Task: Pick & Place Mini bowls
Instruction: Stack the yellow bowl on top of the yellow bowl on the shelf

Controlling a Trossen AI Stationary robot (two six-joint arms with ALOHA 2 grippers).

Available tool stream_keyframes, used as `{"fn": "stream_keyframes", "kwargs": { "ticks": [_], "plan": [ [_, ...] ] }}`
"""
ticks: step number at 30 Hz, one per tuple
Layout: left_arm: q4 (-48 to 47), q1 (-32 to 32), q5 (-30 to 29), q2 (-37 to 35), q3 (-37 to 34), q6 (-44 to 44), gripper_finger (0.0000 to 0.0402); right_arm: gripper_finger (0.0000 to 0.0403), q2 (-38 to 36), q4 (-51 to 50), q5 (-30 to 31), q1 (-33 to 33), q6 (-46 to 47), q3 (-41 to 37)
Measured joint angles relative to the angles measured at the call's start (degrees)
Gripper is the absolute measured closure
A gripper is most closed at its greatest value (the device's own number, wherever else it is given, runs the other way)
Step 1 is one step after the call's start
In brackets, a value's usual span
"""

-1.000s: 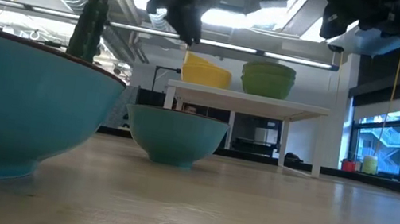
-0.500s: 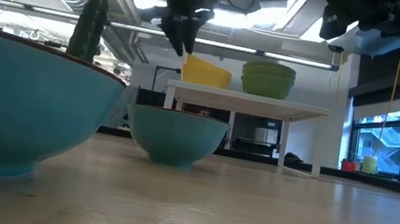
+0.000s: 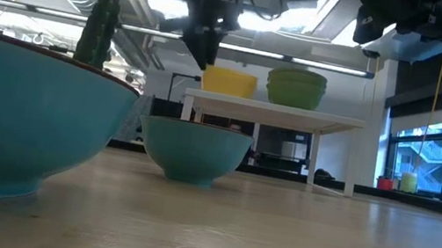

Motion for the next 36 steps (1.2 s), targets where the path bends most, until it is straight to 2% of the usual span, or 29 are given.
{"fn": "stream_keyframes", "kwargs": {
  "ticks": [6, 13, 17, 21, 29, 36],
  "plan": [
    [0.1, 0.1, -1.7, 1.4, 0.0, 0.4, 0.0333, 0.0386, 0.0, 0.0, 0.0, 0.0, 0.0, 0.0],
    [0.2, 0.1, -3.0, 1.3, 0.0, -0.1, 0.0395, 0.0386, 0.0, 0.0, 0.0, 0.0, 0.0, 0.0],
    [0.2, 0.0, -4.3, 1.3, 0.0, -0.2, 0.0389, 0.0386, 0.0, 0.0, 0.0, 0.0, 0.0, 0.0],
    [0.3, -0.6, -2.6, 0.8, 0.0, -0.1, 0.0381, 0.0386, 0.0, 0.0, 0.0, 0.0, 0.0, 0.0],
    [0.9, -1.5, -3.4, 0.8, 0.0, 1.3, 0.0386, 0.0386, 0.0, 0.0, 0.0, 0.0, -0.2, 0.0],
    [3.2, -3.9, -0.4, -0.9, 0.7, 3.0, 0.0382, 0.0386, 0.0, 0.0, 0.0, 0.0, -0.2, 0.0]
  ]
}}
